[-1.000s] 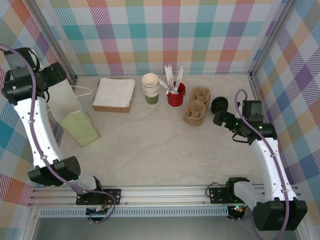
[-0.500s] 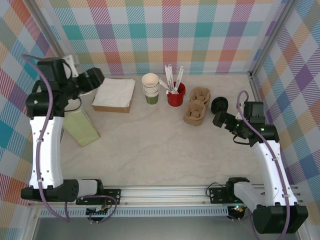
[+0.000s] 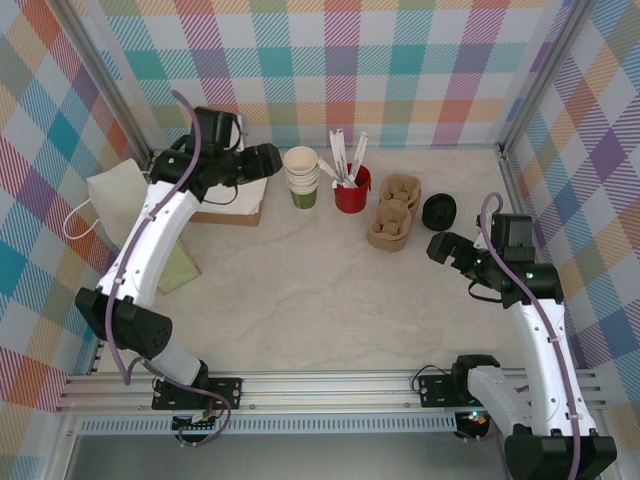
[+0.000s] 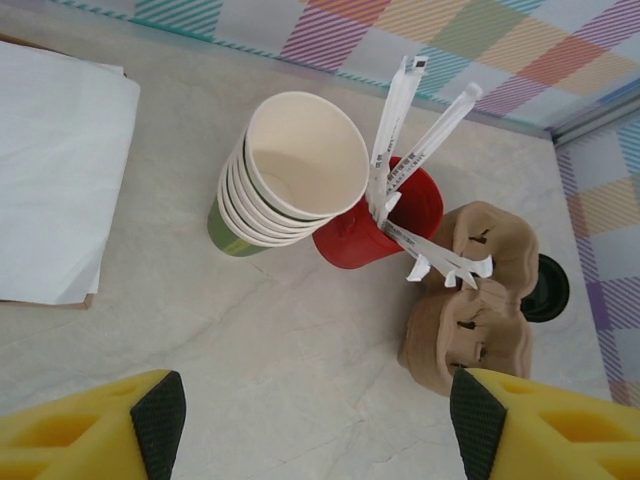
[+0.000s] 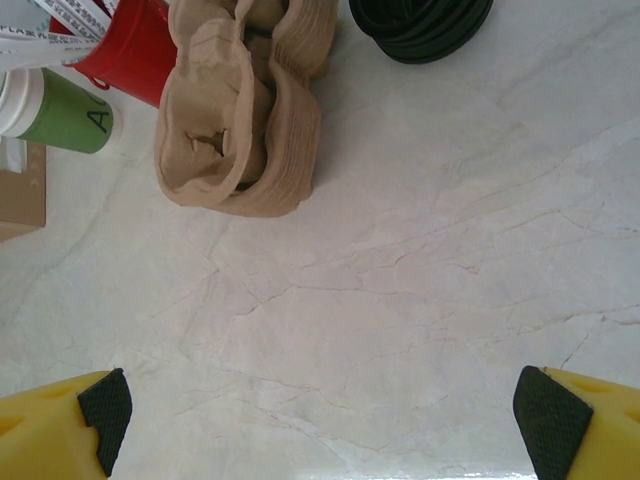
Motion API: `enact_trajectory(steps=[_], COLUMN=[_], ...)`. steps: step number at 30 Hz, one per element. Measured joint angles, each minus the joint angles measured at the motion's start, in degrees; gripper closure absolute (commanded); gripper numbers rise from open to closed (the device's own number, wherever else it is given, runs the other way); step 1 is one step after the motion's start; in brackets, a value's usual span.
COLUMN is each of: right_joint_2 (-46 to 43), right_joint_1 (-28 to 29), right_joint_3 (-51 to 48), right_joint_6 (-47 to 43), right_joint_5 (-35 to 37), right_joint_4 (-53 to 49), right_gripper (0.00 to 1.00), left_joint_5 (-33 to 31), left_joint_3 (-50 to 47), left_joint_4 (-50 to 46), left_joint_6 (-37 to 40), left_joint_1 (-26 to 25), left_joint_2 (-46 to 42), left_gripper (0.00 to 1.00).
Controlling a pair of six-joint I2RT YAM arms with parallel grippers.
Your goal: Pack the takeout coffee
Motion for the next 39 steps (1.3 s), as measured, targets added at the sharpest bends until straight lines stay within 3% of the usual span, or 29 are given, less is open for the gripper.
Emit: enact_trajectory(steps=[25, 39], right_joint_2=[1.2, 3.0], right_joint_1=[0.0, 0.0], right_joint_3=[-4.2, -4.3], right_joint_6=[0.0, 0.0], right_joint_5=[0.0, 0.1], right_joint_4=[0.2, 1.8], right_gripper=[0.0, 0.0], left_joint_5=[-8.6, -9.2], left_joint_3=[31.6, 34.2], left_joint_4=[-5.6, -7.5], left_joint_6=[-0.9, -0.9], left_joint_1=[-0.2, -0.2], left_joint_2=[32.7, 38.5], left_gripper=[0.42, 0.69])
